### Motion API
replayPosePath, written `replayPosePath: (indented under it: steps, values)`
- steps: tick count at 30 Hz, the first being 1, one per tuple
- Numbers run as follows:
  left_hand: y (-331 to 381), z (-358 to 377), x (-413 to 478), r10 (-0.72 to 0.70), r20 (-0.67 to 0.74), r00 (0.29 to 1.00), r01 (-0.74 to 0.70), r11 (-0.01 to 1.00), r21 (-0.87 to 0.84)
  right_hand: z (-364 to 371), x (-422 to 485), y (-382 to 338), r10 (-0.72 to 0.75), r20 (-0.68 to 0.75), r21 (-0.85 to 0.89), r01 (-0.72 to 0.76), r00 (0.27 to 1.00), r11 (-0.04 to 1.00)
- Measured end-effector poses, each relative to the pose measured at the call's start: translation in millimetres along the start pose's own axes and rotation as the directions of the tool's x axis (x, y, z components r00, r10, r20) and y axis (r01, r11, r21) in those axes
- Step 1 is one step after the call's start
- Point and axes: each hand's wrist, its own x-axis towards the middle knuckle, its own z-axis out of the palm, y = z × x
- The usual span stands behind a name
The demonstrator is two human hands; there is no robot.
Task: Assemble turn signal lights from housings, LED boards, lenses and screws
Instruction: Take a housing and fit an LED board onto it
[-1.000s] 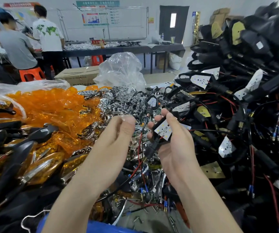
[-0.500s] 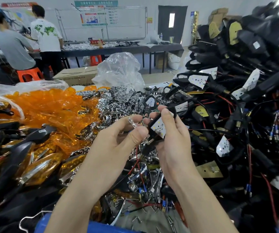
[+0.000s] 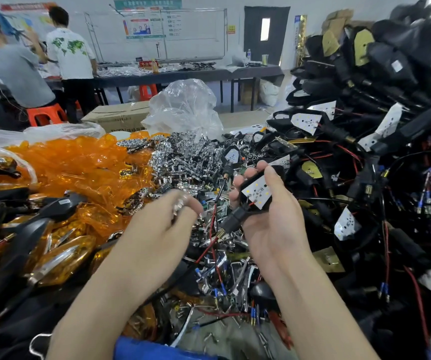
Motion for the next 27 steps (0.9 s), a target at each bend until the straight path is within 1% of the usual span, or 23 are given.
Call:
replayPosePath:
  steps: [1,3,7,12,14,17,20,23,27]
  values:
    - [2,1,-2,0.025,0.067,0.997,-0.031,0.995,0.092,0,0,0,-0.002,-0.007,0.004,0.002,1.0,1.0]
    - [7,3,-3,0.051,0.122,0.991,-0.073,0.98,0.186,-1,1,0,-0.006,-0.02,-0.002,0.006,1.0,1.0]
    - [13,7,-2,0.073,0.14,0.988,-0.11,0.954,0.279,-3,0,0,-0.008,-0.021,-0.006,0.008,1.0,1.0]
    - [11,14,-2,0.064,0.122,0.99,-0.102,0.936,0.337,-3,1,2,-0.027,-0.022,-0.019,0.026,0.999,0.999]
    - [11,15,-2,0.078,0.127,0.989,-0.116,0.935,0.334,-4,1,4,-0.044,-0.013,-0.044,0.044,0.999,0.998]
    - [9,13,-4,0.112,0.115,0.987,-0.137,0.961,0.241,-4,0,7,-0.04,-0.004,-0.067,0.04,0.999,0.997]
    - [6,12,-4,0.131,0.088,0.987,-0.147,0.966,0.214,-5,1,7,-0.025,0.019,-0.06,0.026,0.999,0.998]
    - [5,12,-1,0.158,0.026,0.987,-0.16,0.962,0.223,-5,1,7,-0.015,0.059,-0.07,0.019,0.998,0.997]
    - [-3,8,2,0.159,-0.013,0.987,-0.148,0.943,0.299,-7,0,8,0.055,0.112,-0.173,-0.035,0.992,0.984]
